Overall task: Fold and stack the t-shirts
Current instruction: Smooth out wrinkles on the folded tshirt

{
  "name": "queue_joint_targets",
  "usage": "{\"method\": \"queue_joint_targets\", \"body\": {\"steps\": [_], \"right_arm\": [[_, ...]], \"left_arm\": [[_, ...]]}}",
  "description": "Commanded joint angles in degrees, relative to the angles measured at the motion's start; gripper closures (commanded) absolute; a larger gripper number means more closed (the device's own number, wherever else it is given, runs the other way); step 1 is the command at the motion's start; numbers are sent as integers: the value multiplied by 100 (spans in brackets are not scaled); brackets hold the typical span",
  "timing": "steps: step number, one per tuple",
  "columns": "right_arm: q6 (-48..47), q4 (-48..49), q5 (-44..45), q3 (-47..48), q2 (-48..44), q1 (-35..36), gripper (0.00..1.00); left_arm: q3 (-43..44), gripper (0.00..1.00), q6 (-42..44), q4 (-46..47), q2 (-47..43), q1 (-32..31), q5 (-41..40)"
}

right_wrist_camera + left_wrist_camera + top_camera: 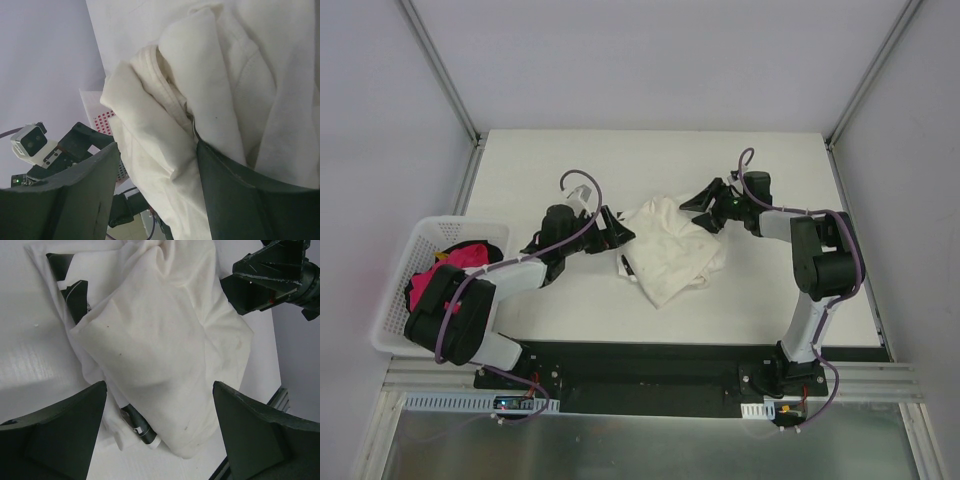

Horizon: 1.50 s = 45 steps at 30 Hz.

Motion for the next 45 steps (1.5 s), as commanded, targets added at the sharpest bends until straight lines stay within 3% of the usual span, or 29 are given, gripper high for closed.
{"method": "queue_joint_targets", "body": {"steps": [1,13,18,22,24,30,39,45], "right_arm": [[14,152,-140,-32,-183,92,34],[23,196,-202,-111,-262,92,35],[49,293,-219,-137,-227,92,45],[111,354,-246,-111,-157,101,52],[146,381,-255,-102,-139,101,53],[181,425,-272,-102,-165,92,54],[216,478,-290,-76,1,92,65],[278,574,-290,-84,46,101,71]], "left_arm": [[185,14,-121,431,256,-184,148],[431,16,-306,774,819,-457,342],[484,18,-288,774,934,-492,394],[519,26,-315,774,987,-510,456],[528,35,-315,766,1030,-510,482],[642,36,-297,765,1206,-510,517],[801,67,-262,564,1294,-510,632],[862,71,-121,186,1171,-510,562]]}}
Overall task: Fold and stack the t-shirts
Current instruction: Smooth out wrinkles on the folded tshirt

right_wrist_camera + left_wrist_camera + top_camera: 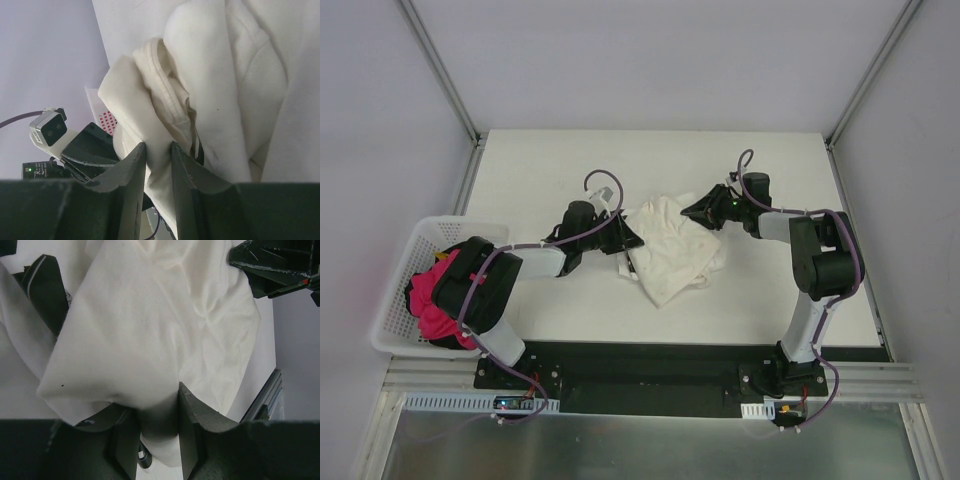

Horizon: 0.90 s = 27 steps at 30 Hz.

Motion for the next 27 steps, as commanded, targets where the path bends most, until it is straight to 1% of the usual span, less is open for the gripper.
{"method": "queue_joint_targets", "body": {"steps": [1,3,5,7,9,10,11,13,20,27], "right_arm": [[81,360,-168,1,26,73,72],[99,369,-159,1,9,73,72],[107,386,-159,1,-9,73,72],[99,386,-141,-8,-18,64,73],[99,386,-150,-8,-9,64,72],[116,395,-150,-8,0,73,73],[125,404,-150,-8,17,73,73],[143,421,-150,-8,8,73,73],[160,430,-176,19,35,73,74],[204,448,-185,54,105,117,75]], "left_arm": [[300,71,184,-162,-107,-80,148],[336,70,185,-285,-142,-80,157],[389,67,194,-312,-160,-80,183],[441,58,194,-391,-204,-80,254],[494,40,220,-478,-274,-88,298],[546,23,255,-618,-309,-88,307],[556,16,290,-654,-353,-97,307],[573,9,404,-838,-502,-115,193],[731,10,457,-1330,-582,-123,122],[1363,11,537,-1963,-485,-167,183]]}}
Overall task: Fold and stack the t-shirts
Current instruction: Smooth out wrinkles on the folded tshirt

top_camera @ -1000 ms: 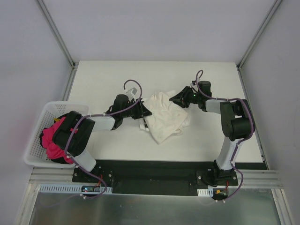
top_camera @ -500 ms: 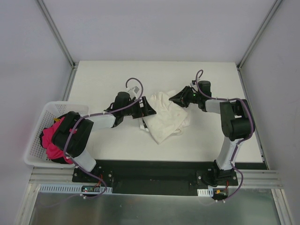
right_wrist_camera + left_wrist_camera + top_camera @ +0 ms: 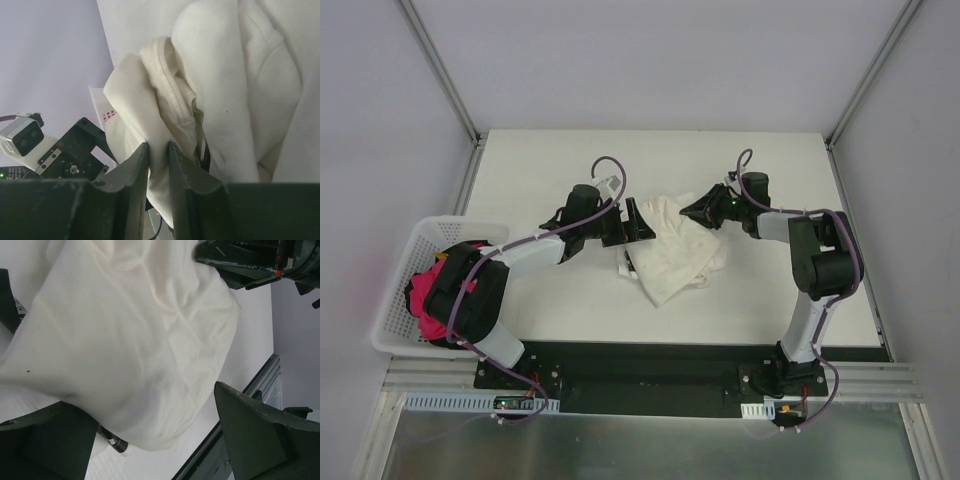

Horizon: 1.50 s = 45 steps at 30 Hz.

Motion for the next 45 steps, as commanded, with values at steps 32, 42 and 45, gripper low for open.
{"method": "queue_joint_targets", "body": {"steps": [32,42,45], "right_arm": [[203,532,-247,-175,-130,-129,78],[326,506,-133,-148,-288,99,58],[352,488,-53,-166,-323,230,55]], "left_arm": [[866,17,-50,-505,363,-526,365],[637,61,29,-532,372,-561,294],[585,72,37,-523,389,-579,347]]}}
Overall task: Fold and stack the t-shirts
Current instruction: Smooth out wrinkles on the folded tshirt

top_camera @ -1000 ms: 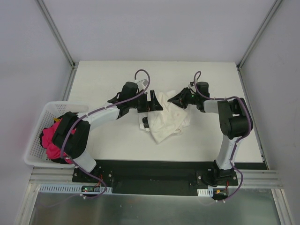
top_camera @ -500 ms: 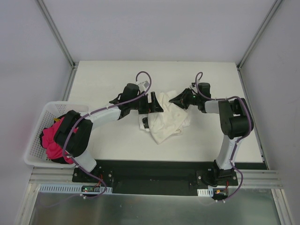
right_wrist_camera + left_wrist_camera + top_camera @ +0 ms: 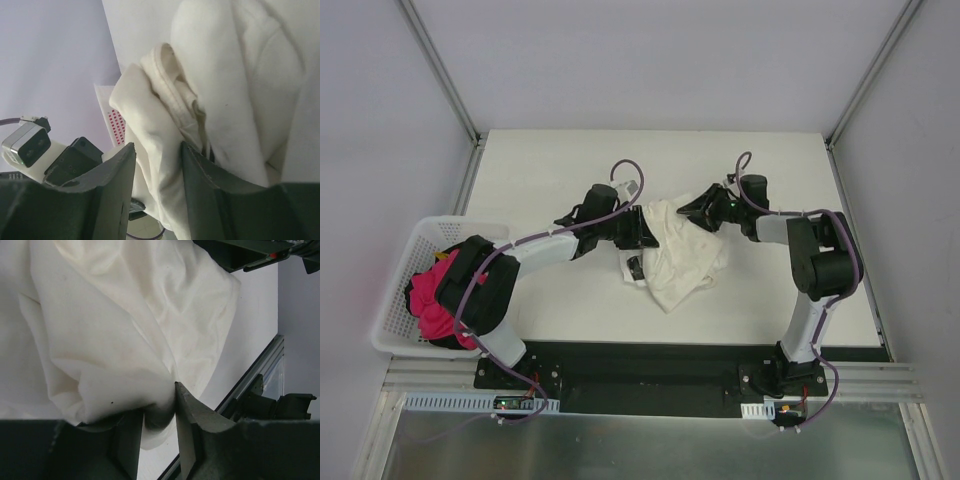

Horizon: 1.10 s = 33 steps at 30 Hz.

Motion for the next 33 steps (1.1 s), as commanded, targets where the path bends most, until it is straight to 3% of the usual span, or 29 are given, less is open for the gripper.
{"method": "queue_joint_targets", "body": {"steps": [1,16,28,33], "right_arm": [[57,187,25,4,-365,255,55],[153,257,-62,-83,-189,414,58],[329,380,-124,233,180,414,97],[373,424,-150,294,206,405,99]], "left_arm": [[-80,74,24,148,-4,-126,303],[-467,75,68,166,-399,-135,57],[-414,74,288,-36,-382,-118,-57],[-318,74,428,-151,-426,-91,-162]]}}
